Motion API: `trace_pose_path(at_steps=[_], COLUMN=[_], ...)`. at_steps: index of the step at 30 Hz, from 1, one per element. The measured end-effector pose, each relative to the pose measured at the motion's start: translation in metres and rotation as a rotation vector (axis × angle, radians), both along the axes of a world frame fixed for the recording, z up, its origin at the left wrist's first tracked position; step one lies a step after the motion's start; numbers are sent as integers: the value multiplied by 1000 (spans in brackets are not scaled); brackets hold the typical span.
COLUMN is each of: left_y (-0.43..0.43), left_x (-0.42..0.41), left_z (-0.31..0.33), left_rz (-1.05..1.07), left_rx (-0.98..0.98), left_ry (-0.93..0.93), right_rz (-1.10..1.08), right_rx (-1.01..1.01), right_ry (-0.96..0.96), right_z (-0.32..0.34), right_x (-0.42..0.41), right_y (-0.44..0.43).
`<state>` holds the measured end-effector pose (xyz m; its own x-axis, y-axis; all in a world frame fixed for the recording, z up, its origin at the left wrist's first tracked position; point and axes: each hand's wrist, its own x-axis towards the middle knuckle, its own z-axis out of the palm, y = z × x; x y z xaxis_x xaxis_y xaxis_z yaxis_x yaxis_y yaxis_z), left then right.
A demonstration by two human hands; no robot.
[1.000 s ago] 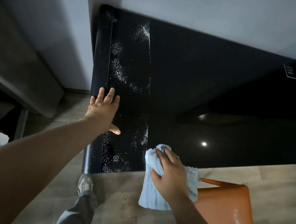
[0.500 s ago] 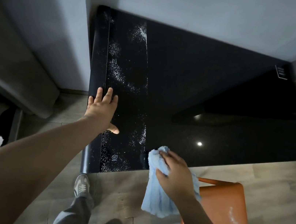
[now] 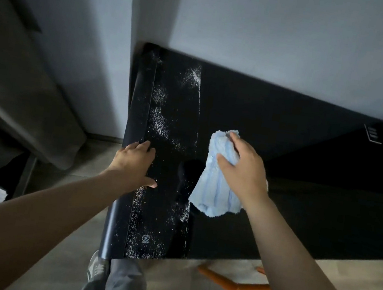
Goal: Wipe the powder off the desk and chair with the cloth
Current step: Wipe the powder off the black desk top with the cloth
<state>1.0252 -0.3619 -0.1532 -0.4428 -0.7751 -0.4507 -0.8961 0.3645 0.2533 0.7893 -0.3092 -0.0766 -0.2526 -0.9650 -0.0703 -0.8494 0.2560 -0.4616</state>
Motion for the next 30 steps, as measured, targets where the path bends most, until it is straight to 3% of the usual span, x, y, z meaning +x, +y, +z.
trace_pose_path(at_steps=[8,20,30], left_y=[-45,-100,-100], left_x=[1,-6,-10], left_z=[6,-20,-28], left_rz=[100,246,258], left_rx=[-86,41,95], left_ry=[39,107,133], right_rz=[99,198,229], right_rx=[-42,-57,12], right_ry=[-24,-8,92], right_z=[2,-41,-86], right_x=[-15,-28,-17], right_y=[-127,-297,-359])
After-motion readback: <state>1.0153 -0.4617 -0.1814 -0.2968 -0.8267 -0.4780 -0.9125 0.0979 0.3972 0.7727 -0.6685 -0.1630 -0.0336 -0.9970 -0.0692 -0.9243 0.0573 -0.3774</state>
